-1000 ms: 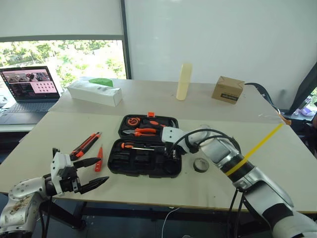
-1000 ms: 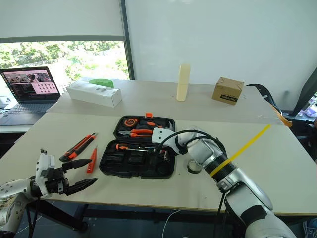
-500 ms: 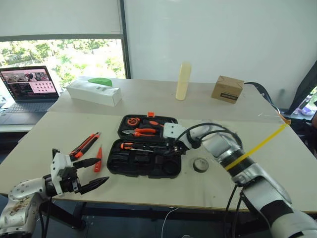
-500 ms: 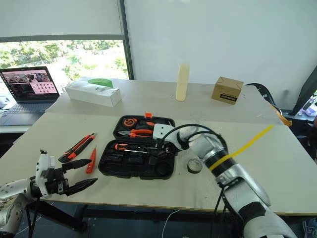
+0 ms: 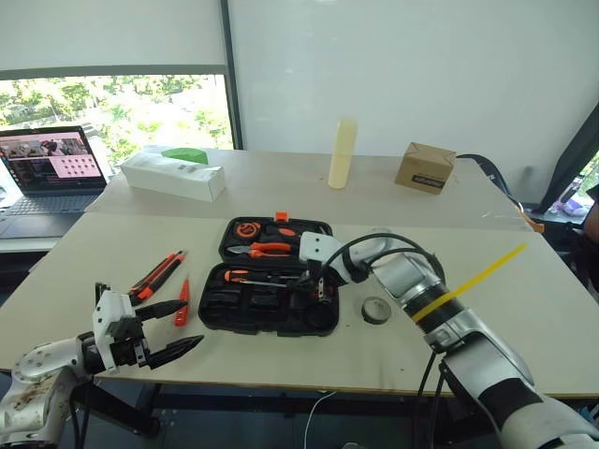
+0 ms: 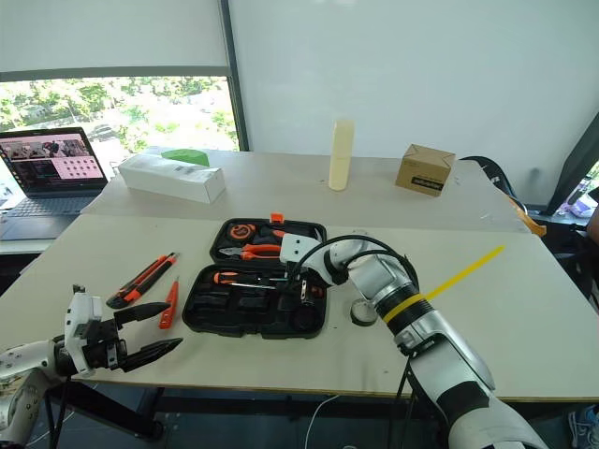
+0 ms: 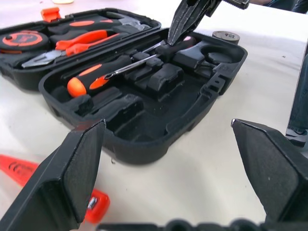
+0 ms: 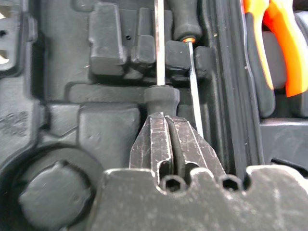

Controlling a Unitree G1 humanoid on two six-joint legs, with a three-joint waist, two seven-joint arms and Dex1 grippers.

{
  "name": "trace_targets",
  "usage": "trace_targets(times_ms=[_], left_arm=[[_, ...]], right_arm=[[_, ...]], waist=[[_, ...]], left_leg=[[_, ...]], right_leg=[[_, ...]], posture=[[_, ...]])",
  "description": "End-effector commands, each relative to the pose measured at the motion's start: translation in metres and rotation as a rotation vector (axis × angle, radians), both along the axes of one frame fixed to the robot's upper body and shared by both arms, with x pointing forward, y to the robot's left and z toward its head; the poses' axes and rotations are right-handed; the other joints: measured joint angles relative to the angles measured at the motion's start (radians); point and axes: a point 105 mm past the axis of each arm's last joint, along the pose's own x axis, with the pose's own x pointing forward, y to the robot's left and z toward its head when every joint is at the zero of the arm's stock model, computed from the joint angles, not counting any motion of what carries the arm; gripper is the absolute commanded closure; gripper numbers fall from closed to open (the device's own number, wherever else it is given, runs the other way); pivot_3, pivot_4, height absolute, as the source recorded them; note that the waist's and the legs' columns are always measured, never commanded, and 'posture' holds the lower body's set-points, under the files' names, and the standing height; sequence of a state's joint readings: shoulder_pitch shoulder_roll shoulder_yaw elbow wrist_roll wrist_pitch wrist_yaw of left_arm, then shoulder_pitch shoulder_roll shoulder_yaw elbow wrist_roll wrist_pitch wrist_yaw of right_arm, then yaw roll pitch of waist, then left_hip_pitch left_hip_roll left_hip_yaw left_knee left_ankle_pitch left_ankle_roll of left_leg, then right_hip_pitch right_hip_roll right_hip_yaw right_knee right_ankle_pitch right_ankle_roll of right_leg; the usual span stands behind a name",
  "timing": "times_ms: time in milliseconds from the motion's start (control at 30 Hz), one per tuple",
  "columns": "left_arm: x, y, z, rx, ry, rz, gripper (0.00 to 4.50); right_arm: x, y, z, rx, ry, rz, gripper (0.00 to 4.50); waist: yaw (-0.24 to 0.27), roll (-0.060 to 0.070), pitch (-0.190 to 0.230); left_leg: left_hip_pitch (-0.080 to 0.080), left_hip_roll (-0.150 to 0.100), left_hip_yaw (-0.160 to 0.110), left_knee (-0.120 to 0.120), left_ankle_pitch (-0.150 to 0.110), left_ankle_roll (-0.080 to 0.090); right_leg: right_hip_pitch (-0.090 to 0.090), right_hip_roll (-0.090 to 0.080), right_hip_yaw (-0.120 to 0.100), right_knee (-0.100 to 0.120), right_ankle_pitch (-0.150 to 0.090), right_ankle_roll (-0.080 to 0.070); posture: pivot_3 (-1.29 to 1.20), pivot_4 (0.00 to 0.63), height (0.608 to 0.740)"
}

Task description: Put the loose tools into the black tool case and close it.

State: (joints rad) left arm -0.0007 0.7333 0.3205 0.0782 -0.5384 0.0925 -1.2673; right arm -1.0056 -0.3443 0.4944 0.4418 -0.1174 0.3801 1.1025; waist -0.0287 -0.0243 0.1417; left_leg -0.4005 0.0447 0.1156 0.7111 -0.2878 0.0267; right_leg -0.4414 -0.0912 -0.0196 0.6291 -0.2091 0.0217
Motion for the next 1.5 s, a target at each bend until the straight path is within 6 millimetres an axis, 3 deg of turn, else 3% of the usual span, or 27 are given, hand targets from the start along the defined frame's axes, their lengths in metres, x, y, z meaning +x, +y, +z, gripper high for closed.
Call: trace_targets(times_ms=[33,367,467,600,667,800,867,967,1067,1167,1233,1367,1500], left_arm=[[0.0,0.002,0.012,0.022,-0.042,0.001,0.0],[0.003,0.009,0.004,0.057,0.005,0.059,0.0],[0.001,0.017,0.001,0.055,0.02,0.105,0.0],[-0.005,0.041,0.006,0.012,-0.017,0.229,0.0],[-0.013,0.06,0.006,-0.01,-0.021,0.322,0.0],[-0.036,0.094,-0.001,-0.006,-0.001,0.494,0.0],[-0.051,0.114,-0.008,0.023,0.024,0.611,0.0],[-0.06,0.126,-0.012,0.042,0.047,0.708,0.0],[-0.063,0.125,-0.019,0.051,0.127,0.747,0.0],[-0.055,0.109,-0.013,0.011,0.153,0.719,0.0],[-0.044,0.096,-0.004,-0.036,0.171,0.703,0.0],[-0.011,0.069,0.005,-0.055,0.278,0.733,0.0],[0.015,0.05,0.004,-0.031,0.385,0.808,0.0]], right_arm=[[0.003,0.006,0.0,-0.003,-0.017,0.0,4.42],[-0.002,0.022,-0.025,-0.06,0.022,-0.002,4.42],[-0.002,0.023,-0.01,0.012,-0.005,-0.011,4.42],[-0.011,0.015,0.043,0.369,-0.105,0.012,4.42],[-0.031,-0.005,0.055,0.481,-0.109,0.064,4.18],[-0.066,-0.037,0.058,0.617,-0.156,0.1,2.89],[-0.085,-0.058,0.054,0.694,-0.202,0.093,2.2],[-0.107,-0.08,0.039,0.745,-0.213,0.088,1.2],[-0.114,-0.104,0.019,0.726,-0.225,0.023,0.07],[-0.12,-0.115,0.014,0.721,-0.178,0.025,0.02],[-0.12,-0.113,0.023,0.735,-0.192,0.043,0.02],[-0.121,-0.094,0.054,0.774,-0.226,0.139,0.02],[-0.121,-0.077,0.073,0.781,-0.227,0.199,0.02]], waist=[[-0.002,0.0,0.0],[-0.02,0.0,0.0],[-0.022,0.0,0.0],[-0.016,-0.001,0.0],[-0.014,-0.001,0.0],[-0.006,-0.001,0.0],[-0.002,-0.003,-0.001],[0.003,-0.003,-0.001],[0.011,-0.003,-0.001],[0.015,-0.004,0.0],[0.016,-0.004,0.0],[0.018,-0.004,0.001],[0.017,-0.005,0.001]], left_leg=[[0.0,0.0,0.0,0.0,0.0,0.0],[0.008,0.003,-0.001,-0.002,-0.002,0.003],[0.012,0.003,0.0,-0.004,-0.001,0.002],[0.011,0.004,0.0,-0.009,0.0,-0.001],[0.01,0.004,0.0,-0.013,0.001,-0.002],[0.008,0.004,0.0,-0.016,0.003,-0.006],[0.007,0.004,0.0,-0.017,0.0,-0.004],[0.009,0.005,0.0,-0.016,-0.007,0.001],[0.011,0.004,0.002,-0.016,-0.008,0.003],[0.015,0.005,0.002,-0.015,-0.006,0.001],[0.018,0.005,0.001,-0.015,-0.005,0.0],[0.023,0.006,0.0,-0.016,-0.002,-0.002],[0.027,0.005,-0.001,-0.017,0.0,-0.003]], right_leg=[[0.0,0.0,0.0,0.0,0.0,0.0],[0.003,0.001,0.001,0.001,0.001,-0.003],[0.004,0.001,0.002,0.002,0.002,-0.005],[0.002,0.001,0.002,0.001,0.001,-0.007],[0.0,0.001,0.001,0.001,0.001,-0.007],[0.0,0.0,-0.003,-0.002,0.001,-0.006],[0.001,-0.001,-0.005,-0.005,0.001,-0.006],[0.002,-0.002,-0.008,-0.006,-0.001,-0.004],[0.004,-0.003,-0.008,-0.013,-0.001,-0.004],[0.008,-0.003,-0.008,-0.014,-0.001,-0.005],[0.01,-0.003,-0.008,-0.013,0.0,-0.006],[0.013,-0.002,-0.008,-0.009,0.001,-0.007],[0.014,0.0,-0.005,-0.003,0.0,-0.01]], posture=[[0.0,0.15,0.74],[0.0,0.15,0.74],[0.0,0.15,0.74],[0.0,0.15,0.74],[0.0,0.15,0.74],[0.0,0.15,0.74],[0.0,0.15,0.74],[0.0,0.15,0.74],[0.0,0.15,0.74],[0.0,0.15,0.74],[0.0,0.15,0.74],[0.0,0.15,0.74],[0.0,0.15,0.74]])
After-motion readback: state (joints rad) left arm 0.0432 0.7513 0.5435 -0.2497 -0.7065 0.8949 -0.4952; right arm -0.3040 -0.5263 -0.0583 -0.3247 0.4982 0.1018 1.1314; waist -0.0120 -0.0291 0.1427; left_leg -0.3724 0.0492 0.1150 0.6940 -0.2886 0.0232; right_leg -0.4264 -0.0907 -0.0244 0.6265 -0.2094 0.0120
